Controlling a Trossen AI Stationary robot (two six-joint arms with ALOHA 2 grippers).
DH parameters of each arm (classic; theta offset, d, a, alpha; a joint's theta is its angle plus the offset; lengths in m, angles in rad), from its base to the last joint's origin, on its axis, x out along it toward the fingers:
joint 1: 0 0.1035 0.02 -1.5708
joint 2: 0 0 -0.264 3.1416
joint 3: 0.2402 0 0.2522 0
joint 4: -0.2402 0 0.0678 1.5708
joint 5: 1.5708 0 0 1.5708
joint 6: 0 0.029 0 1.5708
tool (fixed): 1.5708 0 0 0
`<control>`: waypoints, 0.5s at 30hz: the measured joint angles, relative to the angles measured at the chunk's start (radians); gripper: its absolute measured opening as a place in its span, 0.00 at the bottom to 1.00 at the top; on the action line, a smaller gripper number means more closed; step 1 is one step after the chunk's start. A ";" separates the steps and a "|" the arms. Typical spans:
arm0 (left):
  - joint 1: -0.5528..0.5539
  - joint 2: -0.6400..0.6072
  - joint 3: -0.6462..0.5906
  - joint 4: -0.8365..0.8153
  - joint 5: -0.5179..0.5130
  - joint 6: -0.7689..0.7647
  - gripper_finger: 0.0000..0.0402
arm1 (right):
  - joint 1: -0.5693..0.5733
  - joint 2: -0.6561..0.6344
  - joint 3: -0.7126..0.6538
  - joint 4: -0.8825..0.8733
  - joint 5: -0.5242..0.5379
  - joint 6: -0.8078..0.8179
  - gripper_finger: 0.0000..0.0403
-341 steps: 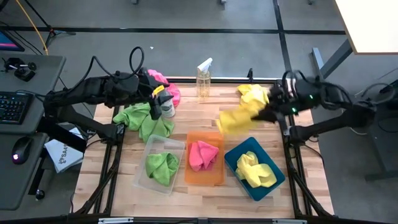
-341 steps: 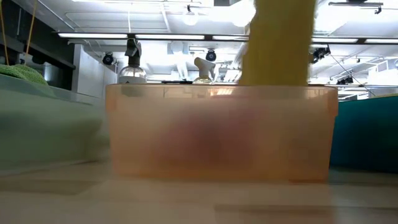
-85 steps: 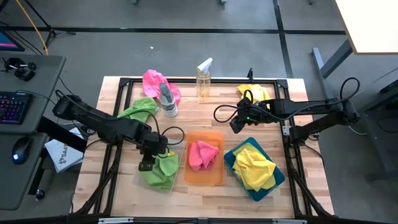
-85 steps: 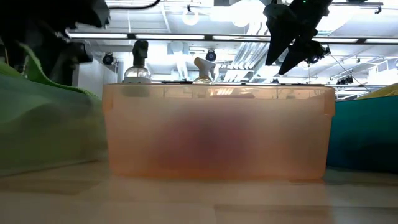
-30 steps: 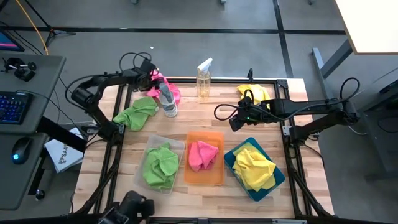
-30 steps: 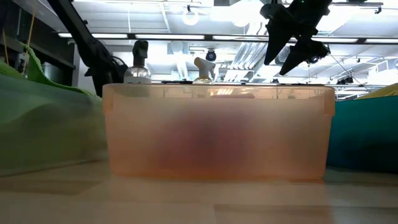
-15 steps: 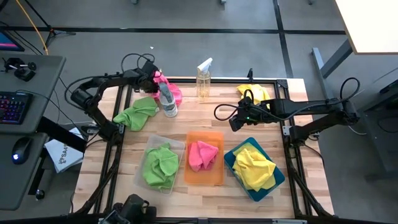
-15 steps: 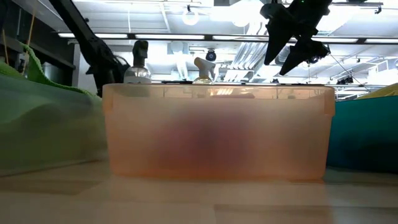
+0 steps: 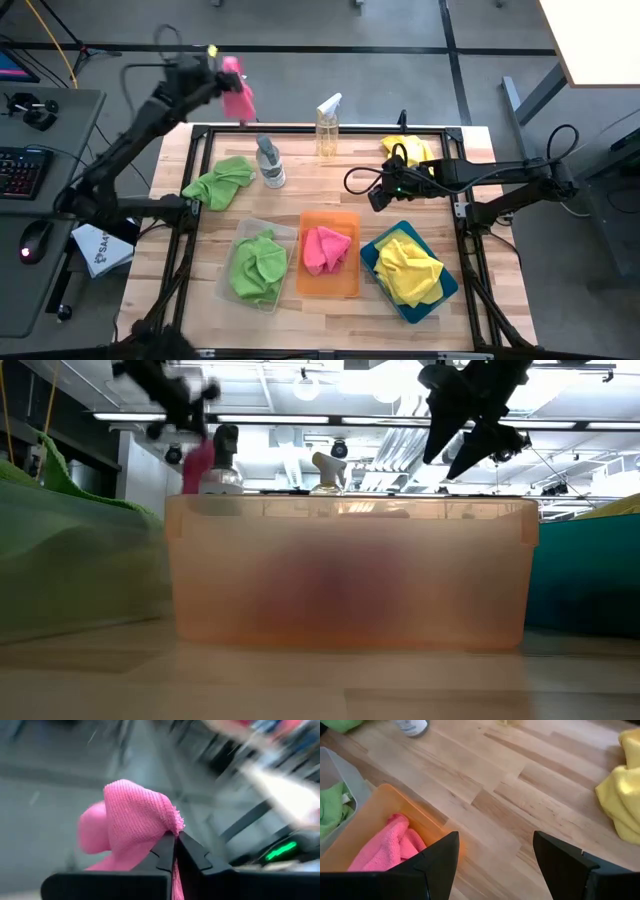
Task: Sort microfiber towel by color & place in baskets
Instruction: Put the pink towel into the orange bin
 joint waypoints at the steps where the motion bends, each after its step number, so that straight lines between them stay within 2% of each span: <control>1: -0.014 -0.019 0.035 0.014 0.000 0.005 0.00 | 0.000 0.000 0.000 0.007 0.005 -0.006 0.63; 5: -0.107 -0.063 0.165 0.094 0.019 0.055 0.00 | 0.000 0.000 0.000 0.054 0.014 -0.046 0.63; 9: -0.251 -0.069 0.269 0.159 0.067 0.077 0.00 | 0.000 0.000 0.000 0.106 0.029 -0.103 0.63; 15: -0.528 -0.057 0.285 0.193 0.172 0.098 0.00 | 0.000 -0.025 0.000 0.197 0.029 -0.190 0.63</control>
